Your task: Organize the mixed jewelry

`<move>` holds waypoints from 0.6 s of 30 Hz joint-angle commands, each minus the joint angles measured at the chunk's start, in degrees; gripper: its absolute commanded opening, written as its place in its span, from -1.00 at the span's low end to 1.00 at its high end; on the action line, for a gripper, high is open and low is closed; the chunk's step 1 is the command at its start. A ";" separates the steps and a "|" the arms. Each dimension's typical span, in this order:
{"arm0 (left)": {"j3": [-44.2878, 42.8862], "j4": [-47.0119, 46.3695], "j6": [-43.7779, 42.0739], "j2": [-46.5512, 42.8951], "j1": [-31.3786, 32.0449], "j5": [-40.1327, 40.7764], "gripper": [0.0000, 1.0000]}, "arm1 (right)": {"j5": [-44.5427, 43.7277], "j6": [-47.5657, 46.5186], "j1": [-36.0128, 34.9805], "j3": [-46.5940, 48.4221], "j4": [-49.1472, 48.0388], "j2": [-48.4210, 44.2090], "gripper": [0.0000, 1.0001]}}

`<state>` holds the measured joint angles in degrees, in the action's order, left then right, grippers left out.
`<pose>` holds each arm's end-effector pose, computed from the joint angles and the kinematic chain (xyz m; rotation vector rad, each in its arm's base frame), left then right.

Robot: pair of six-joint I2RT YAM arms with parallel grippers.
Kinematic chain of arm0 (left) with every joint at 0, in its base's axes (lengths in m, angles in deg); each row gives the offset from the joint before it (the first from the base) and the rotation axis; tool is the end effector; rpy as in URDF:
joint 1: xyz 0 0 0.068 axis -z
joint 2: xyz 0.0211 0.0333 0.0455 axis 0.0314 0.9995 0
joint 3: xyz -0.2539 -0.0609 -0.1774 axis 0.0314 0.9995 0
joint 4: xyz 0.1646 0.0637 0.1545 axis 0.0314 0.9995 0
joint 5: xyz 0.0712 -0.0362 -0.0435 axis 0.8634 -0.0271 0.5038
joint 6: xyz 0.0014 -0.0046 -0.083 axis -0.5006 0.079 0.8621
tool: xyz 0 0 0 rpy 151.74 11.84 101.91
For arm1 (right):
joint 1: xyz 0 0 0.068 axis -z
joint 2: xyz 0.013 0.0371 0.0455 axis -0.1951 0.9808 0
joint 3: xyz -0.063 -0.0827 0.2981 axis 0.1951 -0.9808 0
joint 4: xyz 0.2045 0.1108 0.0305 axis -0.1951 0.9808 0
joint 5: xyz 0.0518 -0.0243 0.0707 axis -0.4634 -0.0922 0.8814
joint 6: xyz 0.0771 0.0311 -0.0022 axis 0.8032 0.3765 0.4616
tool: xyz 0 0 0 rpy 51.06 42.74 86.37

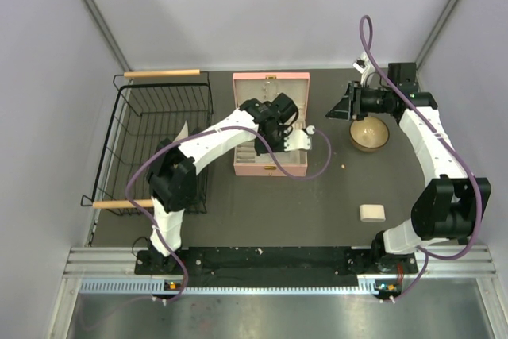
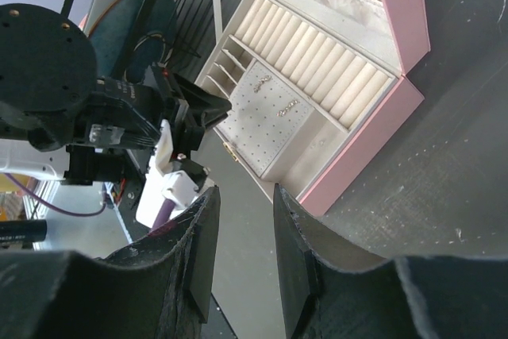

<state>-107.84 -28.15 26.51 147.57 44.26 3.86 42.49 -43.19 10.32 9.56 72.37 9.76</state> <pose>0.2835 -0.2937 0.2744 2.0225 1.9589 0.0046 0.2979 0.0640 0.3692 -0.4206 2.1525 1.1430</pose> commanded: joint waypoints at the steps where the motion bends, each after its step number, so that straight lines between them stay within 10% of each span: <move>1: -2.02 -0.31 -0.34 0.87 -0.19 -1.90 -1.00 | 1.66 -1.29 0.67 -0.31 -1.25 -2.57 -0.32; 18: -2.10 -2.33 0.27 0.08 -0.54 -1.55 -1.00 | 1.84 -1.20 0.75 -0.74 -1.25 -3.10 -0.33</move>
<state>-107.95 -28.52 26.56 148.60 44.09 3.22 42.99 -43.21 10.32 8.82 72.40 9.01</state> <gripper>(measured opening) 0.130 0.337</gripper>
